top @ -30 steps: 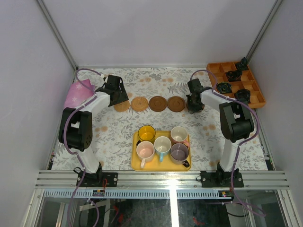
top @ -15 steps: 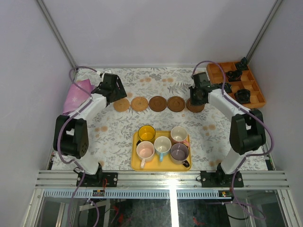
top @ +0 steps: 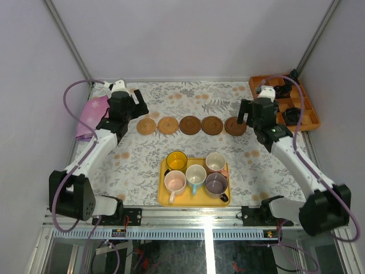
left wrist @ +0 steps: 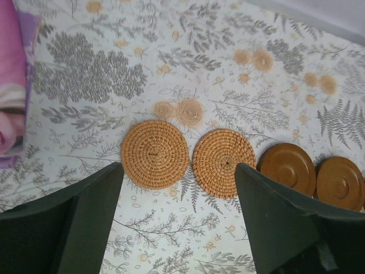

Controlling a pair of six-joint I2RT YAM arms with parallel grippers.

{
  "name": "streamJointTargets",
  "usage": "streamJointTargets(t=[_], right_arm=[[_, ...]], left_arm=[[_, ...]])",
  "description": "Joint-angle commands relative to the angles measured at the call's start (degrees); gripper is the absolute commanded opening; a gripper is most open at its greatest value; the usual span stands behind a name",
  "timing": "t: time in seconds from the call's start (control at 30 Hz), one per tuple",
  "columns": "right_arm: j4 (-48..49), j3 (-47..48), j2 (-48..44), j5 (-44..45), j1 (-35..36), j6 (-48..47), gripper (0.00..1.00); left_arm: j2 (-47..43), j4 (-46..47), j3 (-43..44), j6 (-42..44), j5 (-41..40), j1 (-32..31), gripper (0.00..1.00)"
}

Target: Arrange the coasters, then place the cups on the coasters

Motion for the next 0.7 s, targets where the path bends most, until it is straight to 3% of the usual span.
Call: streamJointTargets(t=[0.0,0.07,0.33,0.67], right_arm=[[14.21,-5.54,-9.88,14.24,-0.31,-1.90,0.99],[14.25,-5.61,-10.73,14.00,-0.27,-4.44,0.99],[0.03,-1.71,-8.66,4.27,-0.31,-1.56,0.99],[-8.50,-6.92,-9.29,-19.68,-0.26,1.65,0.77]], left_arm=[[-6.72,10.29,-4.06,3.47,0.19,0.37,0.91],[-8.06,11.65,-5.06,3.67,-0.04,0.37,1.00],[-7.39,9.64,-4.91,-2.55,0.64,0.38,1.00],[-8.67,12.92,-7.91,-4.38,6.50,0.46,1.00]])
